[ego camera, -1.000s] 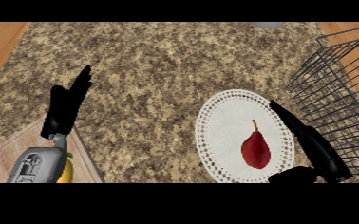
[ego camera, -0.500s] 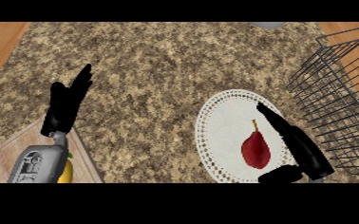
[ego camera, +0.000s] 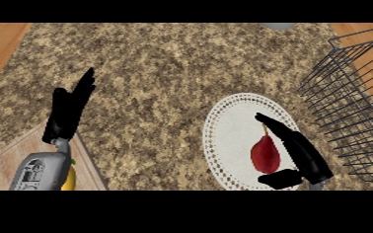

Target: Pick the pear from the placemat and place it in the basket

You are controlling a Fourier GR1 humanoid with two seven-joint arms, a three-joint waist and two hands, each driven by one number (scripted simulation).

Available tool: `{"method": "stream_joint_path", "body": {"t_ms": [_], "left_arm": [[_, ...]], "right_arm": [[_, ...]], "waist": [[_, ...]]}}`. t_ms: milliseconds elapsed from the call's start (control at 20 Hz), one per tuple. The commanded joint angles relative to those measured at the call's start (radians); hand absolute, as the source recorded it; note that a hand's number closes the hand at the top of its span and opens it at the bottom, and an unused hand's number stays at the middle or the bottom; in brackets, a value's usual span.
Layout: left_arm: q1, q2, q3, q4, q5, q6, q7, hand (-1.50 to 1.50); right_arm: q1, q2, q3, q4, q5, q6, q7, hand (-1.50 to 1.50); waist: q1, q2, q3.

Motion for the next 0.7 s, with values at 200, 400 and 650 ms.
{"method": "stream_joint_path", "body": {"t_ms": [200, 400, 650], "left_arm": [[-0.002, -0.013, 0.014, 0.048, -0.014, 0.001, -0.04, 0.0], [0.016, 0.002, 0.017, -0.042, 0.009, -0.044, 0.015, 0.0], [-0.016, 0.016, 0.033, 0.04, -0.007, -0.031, -0.014, 0.0]], "right_arm": [[-0.052, -0.005, 0.021, 0.094, 0.132, -0.151, -0.084, 1.5], [0.006, -0.023, 0.035, 0.054, 0.166, -0.192, -0.129, 1.5], [-0.004, 0.004, 0.195, -0.01, 0.432, -0.172, 0.134, 1.5]], "waist": [[0.0, 0.001, 0.0], [0.0, 0.0, 0.0], [-0.003, -0.001, -0.002]]}}
